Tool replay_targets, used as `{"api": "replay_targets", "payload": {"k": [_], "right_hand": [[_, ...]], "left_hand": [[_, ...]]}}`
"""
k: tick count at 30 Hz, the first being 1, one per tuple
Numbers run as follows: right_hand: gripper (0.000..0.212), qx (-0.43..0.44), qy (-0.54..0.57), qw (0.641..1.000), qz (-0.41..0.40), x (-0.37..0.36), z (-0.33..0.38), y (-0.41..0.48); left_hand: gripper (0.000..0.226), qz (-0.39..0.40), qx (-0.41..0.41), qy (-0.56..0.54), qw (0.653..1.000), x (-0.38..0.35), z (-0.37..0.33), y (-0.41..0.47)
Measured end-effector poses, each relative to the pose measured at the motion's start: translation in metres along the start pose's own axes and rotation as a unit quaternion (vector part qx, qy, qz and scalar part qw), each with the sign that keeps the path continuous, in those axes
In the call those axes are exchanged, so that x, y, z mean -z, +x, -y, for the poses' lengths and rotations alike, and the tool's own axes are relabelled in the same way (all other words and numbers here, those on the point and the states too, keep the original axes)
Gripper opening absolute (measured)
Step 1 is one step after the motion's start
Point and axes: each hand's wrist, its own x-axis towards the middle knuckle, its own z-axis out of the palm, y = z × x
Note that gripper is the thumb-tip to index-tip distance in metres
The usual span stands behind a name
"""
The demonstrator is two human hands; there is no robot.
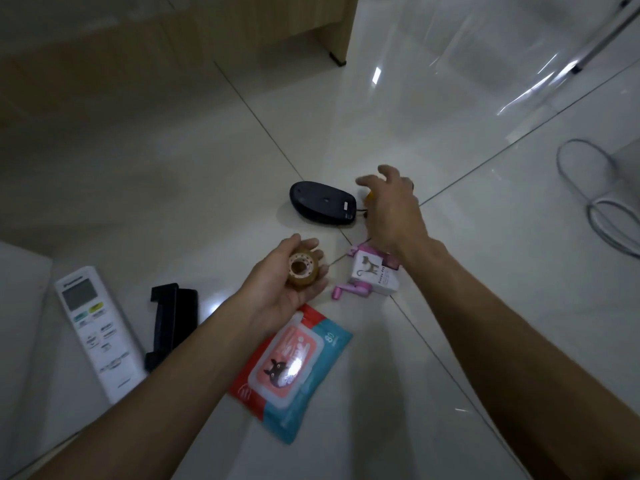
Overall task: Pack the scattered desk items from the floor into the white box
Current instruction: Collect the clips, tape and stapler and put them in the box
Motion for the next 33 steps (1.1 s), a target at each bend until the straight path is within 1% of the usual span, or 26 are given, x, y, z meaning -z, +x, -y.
{"api": "replay_targets", "payload": {"k": [1,2,4,5,6,7,8,9,10,12,13,15,17,19,21,22,24,26,28,31,32,33], "right_hand": [[0.038,0.000,-0.003,1.000,0.003,-0.003,-0.005,0.006],[0.028,-0.004,0.023,1.000,-0.011,-0.004,-0.007,0.009],[0.021,-0.034,0.121,0.989,-0.077,-0.002,-0.005,0.004],[0.020,-0.057,0.182,0.974,-0.118,0.002,0.000,-0.003],[0.022,-0.085,0.259,0.950,-0.153,0.006,0.009,-0.015],[0.024,-0.111,0.340,0.918,-0.171,0.010,0.021,-0.032],[0.025,-0.123,0.405,0.890,-0.172,0.011,0.035,-0.052],[0.023,-0.119,0.442,0.876,-0.152,0.008,0.050,-0.074],[0.020,-0.099,0.456,0.876,-0.120,0.002,0.066,-0.096],[0.014,-0.023,0.437,0.897,-0.070,-0.013,0.092,-0.138],[0.017,0.019,0.412,0.909,-0.063,-0.020,0.101,-0.153],[0.026,0.071,0.373,0.924,-0.052,-0.027,0.110,-0.170],[0.034,0.105,0.358,0.928,-0.014,-0.023,0.115,-0.175],[0.047,0.125,0.366,0.921,0.040,-0.013,0.123,-0.174],[0.059,0.143,0.403,0.900,0.087,-0.002,0.141,-0.172],[0.062,0.167,0.425,0.885,0.095,0.002,0.155,-0.172],[0.059,0.244,0.449,0.854,0.097,0.009,0.190,-0.173],[0.054,0.327,0.440,0.830,0.098,0.010,0.230,-0.177],[0.050,0.392,0.423,0.810,0.109,0.006,0.269,-0.181],[0.054,0.455,0.410,0.770,0.177,-0.002,0.314,-0.191],[0.054,0.460,0.412,0.762,0.193,-0.005,0.324,-0.192],[0.050,0.456,0.423,0.758,0.198,-0.008,0.332,-0.193]], "left_hand": [[0.029,-0.004,0.003,0.000,1.000,0.002,0.000,0.000],[0.029,-0.007,0.005,-0.006,1.000,0.004,0.001,-0.001],[0.030,-0.011,0.008,-0.026,1.000,0.008,0.000,-0.005],[0.030,-0.010,0.007,-0.039,0.999,0.011,0.000,-0.006],[0.030,-0.006,0.006,-0.055,0.998,0.014,0.000,-0.008],[0.029,-0.005,0.004,-0.068,0.998,0.017,0.000,-0.012],[0.029,-0.005,0.002,-0.078,0.997,0.019,0.002,-0.016],[0.029,-0.001,0.000,-0.087,0.996,0.020,0.003,-0.022],[0.031,0.003,0.000,-0.094,0.996,0.020,0.006,-0.029],[0.043,0.023,0.017,-0.112,0.993,0.021,0.011,-0.049],[0.048,0.032,0.028,-0.124,0.991,0.022,0.014,-0.059],[0.052,0.036,0.029,-0.141,0.989,0.031,0.018,-0.075],[0.054,0.039,0.018,-0.139,0.989,0.045,0.017,-0.089],[0.052,0.033,-0.010,-0.133,0.990,0.059,0.010,-0.103],[0.040,-0.001,-0.070,-0.123,0.990,0.076,-0.001,-0.118],[0.037,-0.020,-0.108,-0.113,0.987,0.085,-0.008,-0.128],[0.037,-0.055,-0.182,-0.094,0.977,0.106,-0.021,-0.152],[0.037,-0.080,-0.254,-0.091,0.960,0.133,-0.030,-0.181],[0.029,-0.109,-0.324,-0.092,0.935,0.164,-0.038,-0.213],[0.015,-0.182,-0.382,-0.057,0.904,0.212,-0.043,-0.260],[0.014,-0.220,-0.389,-0.018,0.895,0.229,-0.043,-0.273],[0.013,-0.264,-0.388,0.047,0.882,0.246,-0.042,-0.283]]}}
